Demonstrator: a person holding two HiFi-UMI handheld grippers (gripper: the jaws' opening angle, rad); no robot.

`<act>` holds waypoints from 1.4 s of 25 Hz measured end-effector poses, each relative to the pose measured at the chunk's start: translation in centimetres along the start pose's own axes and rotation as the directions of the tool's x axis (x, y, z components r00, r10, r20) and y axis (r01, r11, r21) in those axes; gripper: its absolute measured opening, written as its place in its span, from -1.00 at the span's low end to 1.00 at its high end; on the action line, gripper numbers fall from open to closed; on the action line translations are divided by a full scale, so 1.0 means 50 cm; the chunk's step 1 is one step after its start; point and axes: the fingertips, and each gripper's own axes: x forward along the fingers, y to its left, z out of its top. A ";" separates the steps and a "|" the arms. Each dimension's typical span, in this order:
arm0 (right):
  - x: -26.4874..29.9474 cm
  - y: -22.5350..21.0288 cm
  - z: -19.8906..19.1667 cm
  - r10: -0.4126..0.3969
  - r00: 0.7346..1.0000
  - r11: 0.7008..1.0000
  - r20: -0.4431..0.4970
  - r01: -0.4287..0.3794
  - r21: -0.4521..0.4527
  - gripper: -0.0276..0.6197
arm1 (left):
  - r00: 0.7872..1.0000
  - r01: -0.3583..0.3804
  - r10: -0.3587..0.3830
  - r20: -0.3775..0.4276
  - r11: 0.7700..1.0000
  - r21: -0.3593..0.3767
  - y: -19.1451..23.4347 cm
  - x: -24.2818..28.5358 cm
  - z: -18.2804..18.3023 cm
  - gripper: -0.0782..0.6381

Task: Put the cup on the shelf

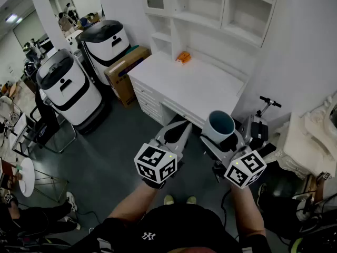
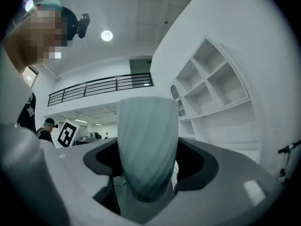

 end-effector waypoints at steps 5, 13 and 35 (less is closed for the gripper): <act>0.013 0.002 -0.002 -0.003 1.000 1.000 -0.002 0.003 -0.001 0.25 | 1.000 -0.005 0.005 0.004 1.000 0.003 0.018 0.000 0.006 -0.78; 0.029 -0.001 -0.003 -0.014 1.000 1.000 -0.011 0.014 -0.001 0.25 | 1.000 -0.001 0.001 0.009 1.000 -0.005 0.036 0.001 0.011 -0.78; 0.160 0.041 -0.021 -0.048 0.999 0.997 0.014 0.047 0.053 0.26 | 0.998 -0.055 0.056 0.026 0.998 -0.010 0.222 -0.101 0.024 -0.78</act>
